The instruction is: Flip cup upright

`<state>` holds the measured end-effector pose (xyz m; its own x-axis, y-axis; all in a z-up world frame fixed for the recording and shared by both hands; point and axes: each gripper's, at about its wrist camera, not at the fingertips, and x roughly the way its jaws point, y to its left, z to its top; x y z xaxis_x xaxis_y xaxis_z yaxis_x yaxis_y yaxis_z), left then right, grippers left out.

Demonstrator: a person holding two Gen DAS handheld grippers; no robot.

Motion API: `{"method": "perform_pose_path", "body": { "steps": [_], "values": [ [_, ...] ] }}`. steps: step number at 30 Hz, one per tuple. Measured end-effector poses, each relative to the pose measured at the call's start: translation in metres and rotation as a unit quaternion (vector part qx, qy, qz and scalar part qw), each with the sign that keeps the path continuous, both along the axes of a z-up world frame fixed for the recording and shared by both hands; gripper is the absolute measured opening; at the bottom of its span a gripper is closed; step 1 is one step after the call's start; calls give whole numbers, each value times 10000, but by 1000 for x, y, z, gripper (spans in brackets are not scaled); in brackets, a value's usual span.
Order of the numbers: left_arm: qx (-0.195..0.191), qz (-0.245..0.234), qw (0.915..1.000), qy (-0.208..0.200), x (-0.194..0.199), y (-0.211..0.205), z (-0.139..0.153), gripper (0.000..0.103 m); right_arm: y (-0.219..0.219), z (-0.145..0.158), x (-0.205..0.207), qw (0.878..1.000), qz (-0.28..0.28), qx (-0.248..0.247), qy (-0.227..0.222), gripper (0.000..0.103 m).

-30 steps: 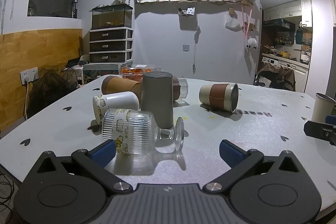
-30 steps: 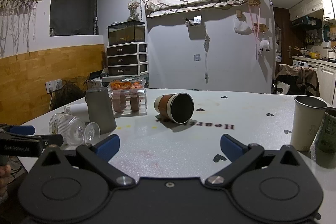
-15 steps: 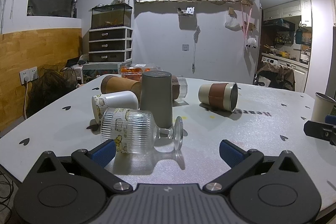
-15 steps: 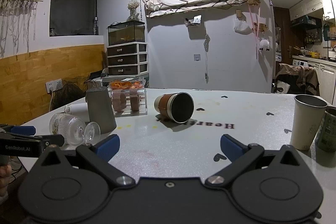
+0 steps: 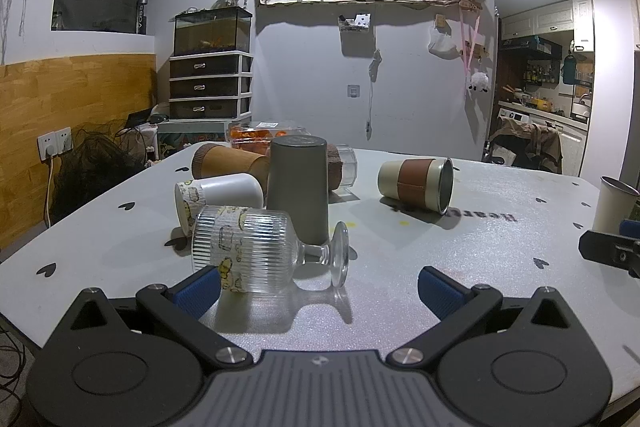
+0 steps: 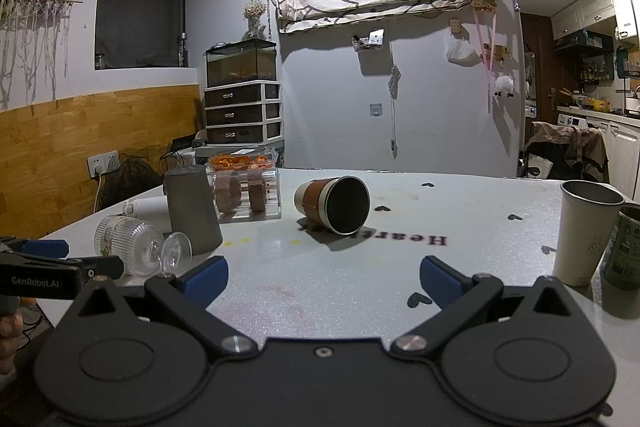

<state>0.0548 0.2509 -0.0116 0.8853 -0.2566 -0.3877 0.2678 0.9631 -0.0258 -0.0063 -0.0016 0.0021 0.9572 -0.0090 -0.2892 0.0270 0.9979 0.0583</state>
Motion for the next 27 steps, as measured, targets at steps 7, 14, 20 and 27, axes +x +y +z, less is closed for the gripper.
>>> {"method": "perform_pose_path", "body": {
  "steps": [7,14,20,27],
  "values": [
    [-119,-21,9999,41,0,-3,-2,103,0,1,-2,10000,5,-1,-21,103],
    [-598,179,9980,60,3,6,3,102,2,0,-8,10000,-37,0,-86,103],
    [-1376,359,9894,279,18,11,9,101,3,1,-17,9998,21,31,-203,103],
    [-3054,891,9408,1173,47,24,-6,90,-2,1,-22,9996,-8,112,-266,103]
  ]
}}
